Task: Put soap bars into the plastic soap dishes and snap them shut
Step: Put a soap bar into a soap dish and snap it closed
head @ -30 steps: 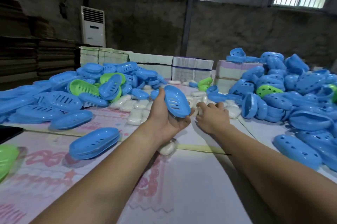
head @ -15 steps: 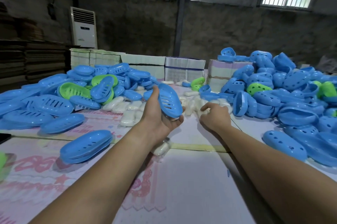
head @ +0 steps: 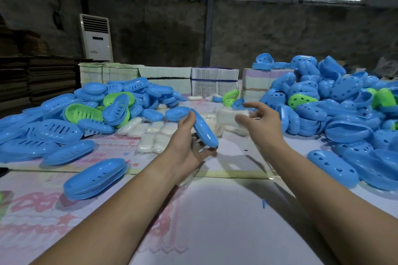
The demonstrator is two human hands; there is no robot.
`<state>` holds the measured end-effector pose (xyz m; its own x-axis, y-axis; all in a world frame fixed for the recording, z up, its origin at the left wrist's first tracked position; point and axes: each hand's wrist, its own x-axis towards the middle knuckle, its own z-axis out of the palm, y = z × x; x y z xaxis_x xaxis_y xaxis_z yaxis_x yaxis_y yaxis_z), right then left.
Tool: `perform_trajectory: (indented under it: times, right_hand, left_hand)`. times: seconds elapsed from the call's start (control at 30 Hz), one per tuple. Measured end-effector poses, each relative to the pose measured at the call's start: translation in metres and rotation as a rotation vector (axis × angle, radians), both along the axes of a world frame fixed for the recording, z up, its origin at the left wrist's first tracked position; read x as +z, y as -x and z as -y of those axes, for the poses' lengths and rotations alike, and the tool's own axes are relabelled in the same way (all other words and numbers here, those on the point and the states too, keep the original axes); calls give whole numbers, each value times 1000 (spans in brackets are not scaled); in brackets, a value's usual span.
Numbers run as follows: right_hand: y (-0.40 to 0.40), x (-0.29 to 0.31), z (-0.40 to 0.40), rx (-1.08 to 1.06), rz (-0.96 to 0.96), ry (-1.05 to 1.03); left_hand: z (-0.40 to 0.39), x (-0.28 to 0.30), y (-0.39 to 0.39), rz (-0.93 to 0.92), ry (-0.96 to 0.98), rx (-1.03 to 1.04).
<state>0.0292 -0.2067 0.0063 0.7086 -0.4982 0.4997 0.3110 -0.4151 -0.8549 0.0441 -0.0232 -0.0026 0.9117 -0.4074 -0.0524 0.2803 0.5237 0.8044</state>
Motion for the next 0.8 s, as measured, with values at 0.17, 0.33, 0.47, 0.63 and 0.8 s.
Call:
perform_trajectory:
  times: [0.17, 0.33, 0.47, 0.63, 0.8]
  right_hand:
    - [13, 5, -46, 175, 138, 0]
    - [17, 0, -55, 344, 97, 23]
    - [19, 2, -50, 453, 76, 38]
    - [19, 3, -46, 479, 20, 95]
    - [19, 7, -42, 573, 31, 64]
  left_hand:
    - [-1, -1, -2, 14, 75, -25]
    - [-8, 0, -6, -38, 173, -51]
    - [-6, -3, -7, 16, 149, -49]
    - [-5, -6, -9, 87, 145, -30]
    - [0, 4, -5, 2, 216, -29]
